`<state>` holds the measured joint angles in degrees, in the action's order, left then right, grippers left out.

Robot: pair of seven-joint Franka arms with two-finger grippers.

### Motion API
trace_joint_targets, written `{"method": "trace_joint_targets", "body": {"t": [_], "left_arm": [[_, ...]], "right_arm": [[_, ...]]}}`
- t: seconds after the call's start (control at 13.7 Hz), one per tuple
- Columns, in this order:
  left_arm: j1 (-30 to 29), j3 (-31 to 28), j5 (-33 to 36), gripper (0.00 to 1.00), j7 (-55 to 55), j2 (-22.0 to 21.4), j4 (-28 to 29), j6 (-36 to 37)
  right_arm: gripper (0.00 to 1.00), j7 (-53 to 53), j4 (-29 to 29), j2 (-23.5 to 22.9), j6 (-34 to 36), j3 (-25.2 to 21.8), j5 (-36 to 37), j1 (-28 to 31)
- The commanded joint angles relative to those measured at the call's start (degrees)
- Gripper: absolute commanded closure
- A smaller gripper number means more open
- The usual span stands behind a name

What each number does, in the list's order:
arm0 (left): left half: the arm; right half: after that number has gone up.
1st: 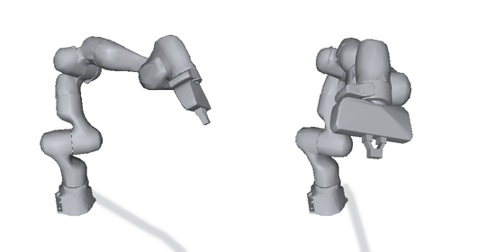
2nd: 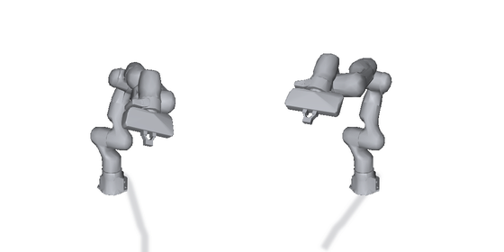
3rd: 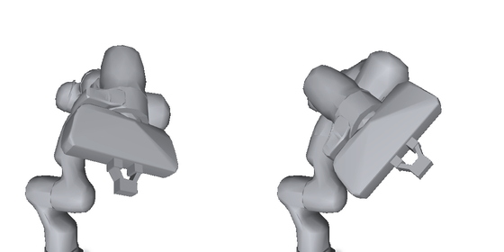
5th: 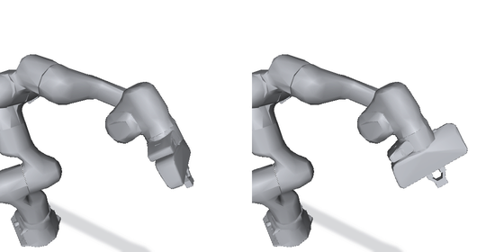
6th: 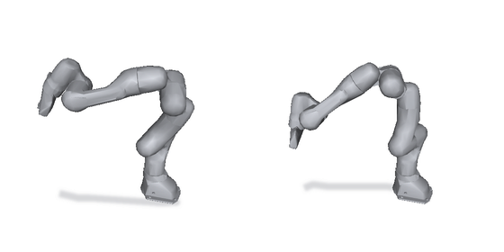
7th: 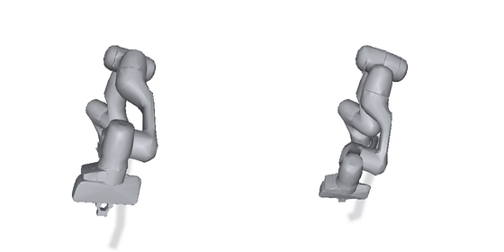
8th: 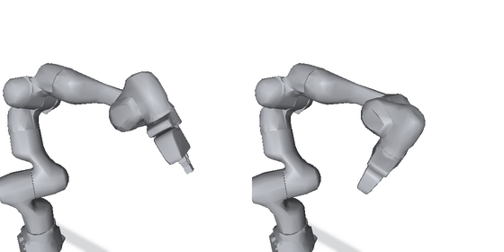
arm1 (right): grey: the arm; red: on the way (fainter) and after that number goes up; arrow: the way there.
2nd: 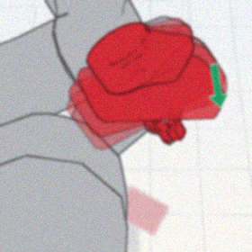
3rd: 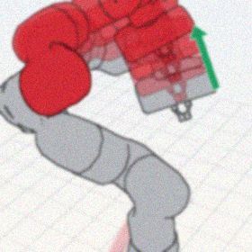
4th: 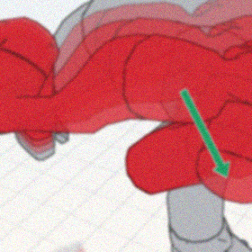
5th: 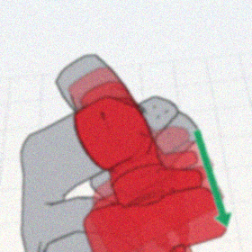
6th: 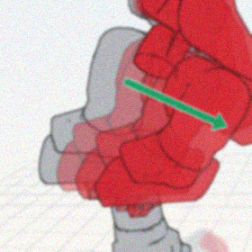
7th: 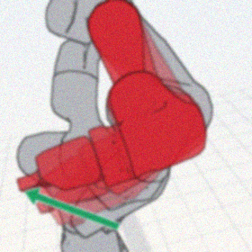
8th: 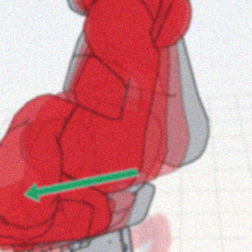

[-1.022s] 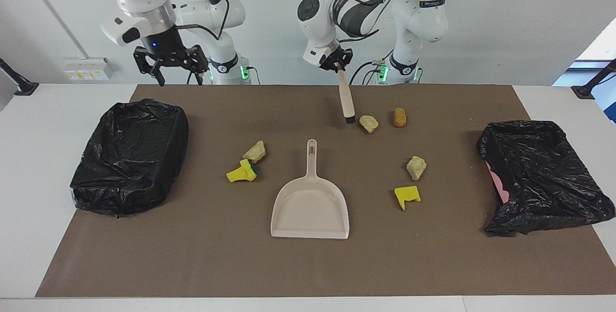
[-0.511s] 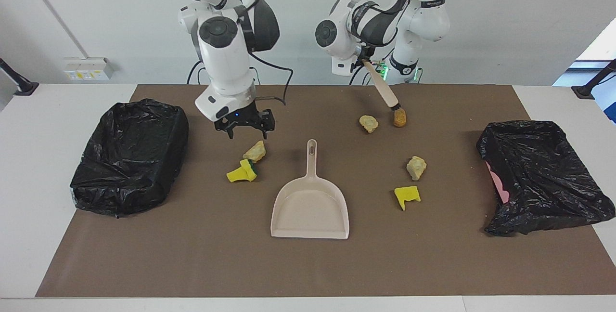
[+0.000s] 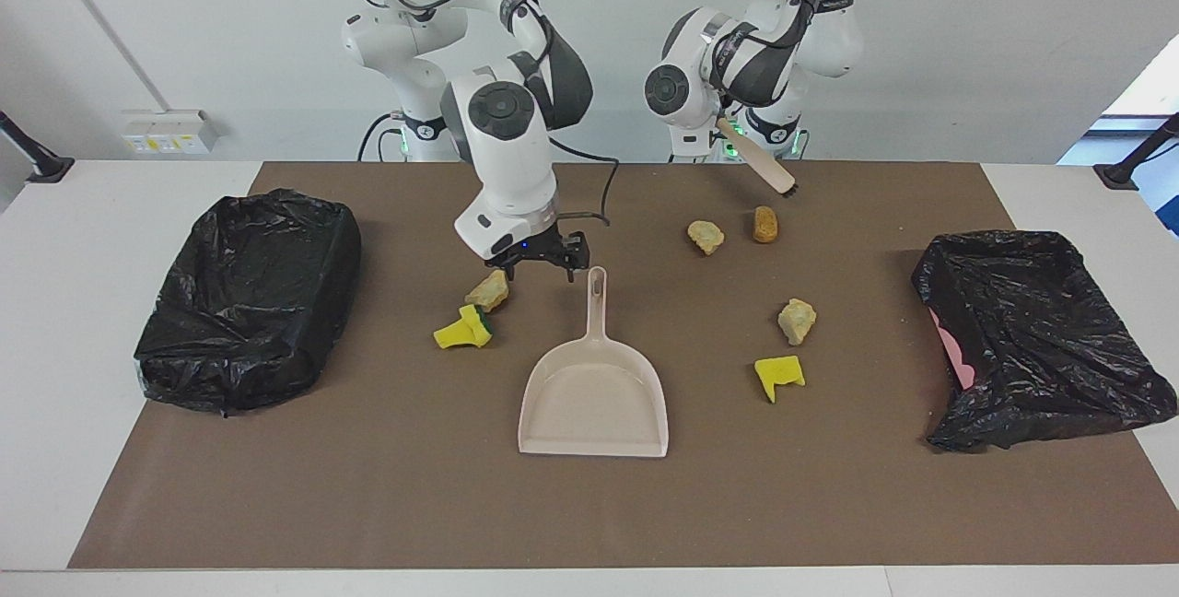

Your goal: Sweep and dump trash in bin

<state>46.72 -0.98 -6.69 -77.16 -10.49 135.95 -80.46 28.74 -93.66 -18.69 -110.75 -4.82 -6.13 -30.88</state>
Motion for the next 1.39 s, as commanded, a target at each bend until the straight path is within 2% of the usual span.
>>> {"method": "trace_joint_targets", "body": {"t": [0.0,0.29,0.51,0.58,0.66,0.8,0.95,1.02,1.09,1.31], "left_arm": [[-3.5,0.5,-2.5,1.0,-1.4,-2.6,4.1,-5.2],[-7.9,0.5,-2.5,1.0,-0.5,-1.6,3.6,-7.2],[-9.3,0.5,-2.5,1.0,-1.3,0.1,2.9,-14.9],[-9.6,0.4,-2.5,1.0,-1.2,0.5,3.0,-16.9],[-11.0,0.5,-2.5,1.0,-1.2,1.0,2.9,-18.8],[-12.5,0.4,-2.6,1.0,-1.0,2.1,2.6,-21.7],[-16.1,0.5,-2.6,1.0,-0.8,4.2,0.9,-25.7],[-16.8,0.4,-2.6,1.0,-0.7,5.6,-0.7,-26.7],[-17.4,0.4,-2.7,1.0,-0.2,6.9,-2.4,-27.4],[-20.3,0.5,-3.0,1.0,-0.1,10.8,-7.8,-30.4]], "right_arm": [[0.0,3.2,0.2,-4.1,-3.8,0.0,-1.2,-3.1],[0.0,3.6,0.2,-6.6,-6.5,0.0,-1.1,-4.4],[0.0,3.1,0.1,-7.1,-6.9,0.0,-1.0,-4.8],[0.1,2.9,0.1,-7.1,-6.9,0.0,-1.0,-4.8],[0.27,2.9,0.1,-7.1,-6.9,0.0,-1.0,-4.9],[0.51,2.8,-0.1,-7.1,-6.9,0.0,-1.1,-4.8],[0.59,2.7,-1.6,-7.0,-9.1,0.0,-1.0,-4.9],[0.73,2.6,-1.8,-7.0,-9.0,0.0,-0.6,-4.9],[0.99,2.6,-1.6,-7.0,-8.5,0.0,0.0,-4.9],[1.0,2.6,-0.8,-6.2,-6.1,-0.1,1.0,-4.5]]}}
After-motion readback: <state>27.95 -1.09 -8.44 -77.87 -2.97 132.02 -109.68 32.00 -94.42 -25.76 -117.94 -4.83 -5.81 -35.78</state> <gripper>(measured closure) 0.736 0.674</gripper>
